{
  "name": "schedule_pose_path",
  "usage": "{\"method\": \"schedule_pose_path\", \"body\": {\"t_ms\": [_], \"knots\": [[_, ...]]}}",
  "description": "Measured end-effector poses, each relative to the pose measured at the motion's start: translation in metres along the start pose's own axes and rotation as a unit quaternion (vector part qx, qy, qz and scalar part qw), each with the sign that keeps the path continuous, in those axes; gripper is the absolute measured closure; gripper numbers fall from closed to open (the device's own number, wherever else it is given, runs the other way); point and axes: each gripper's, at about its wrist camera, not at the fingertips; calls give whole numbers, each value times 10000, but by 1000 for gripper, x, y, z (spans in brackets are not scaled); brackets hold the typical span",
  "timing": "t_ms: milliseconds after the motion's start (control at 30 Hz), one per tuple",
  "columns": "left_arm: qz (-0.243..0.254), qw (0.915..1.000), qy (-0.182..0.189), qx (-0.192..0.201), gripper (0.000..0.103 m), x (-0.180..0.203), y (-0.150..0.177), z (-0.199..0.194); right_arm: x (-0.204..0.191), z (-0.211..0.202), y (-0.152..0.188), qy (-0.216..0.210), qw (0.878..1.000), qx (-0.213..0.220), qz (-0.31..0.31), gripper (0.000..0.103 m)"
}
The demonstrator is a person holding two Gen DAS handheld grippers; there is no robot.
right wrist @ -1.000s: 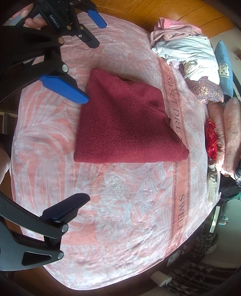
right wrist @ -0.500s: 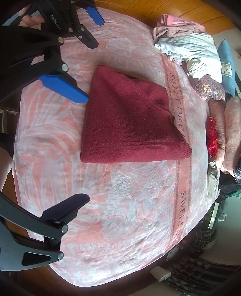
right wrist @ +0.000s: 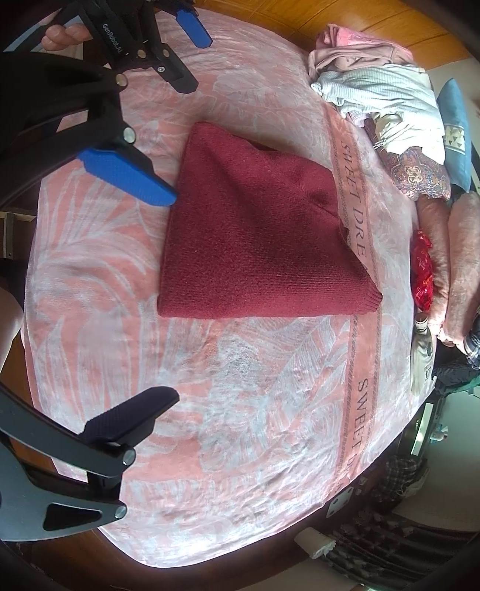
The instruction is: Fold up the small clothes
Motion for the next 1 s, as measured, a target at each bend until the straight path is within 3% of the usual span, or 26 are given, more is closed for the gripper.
{"method": "schedule_pose_path", "body": {"t_ms": [1000], "knots": [[95,9999,60,-122,8,3,1,10,1,6,-2,24,9998,-91,-196,5]]}}
Point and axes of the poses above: each gripper's, at about its wrist camera, not at the fingertips, and z roughly the way its jaws point, x to its right, y to its underside, and after that the axes turned 3 degrees about -x, right-handed
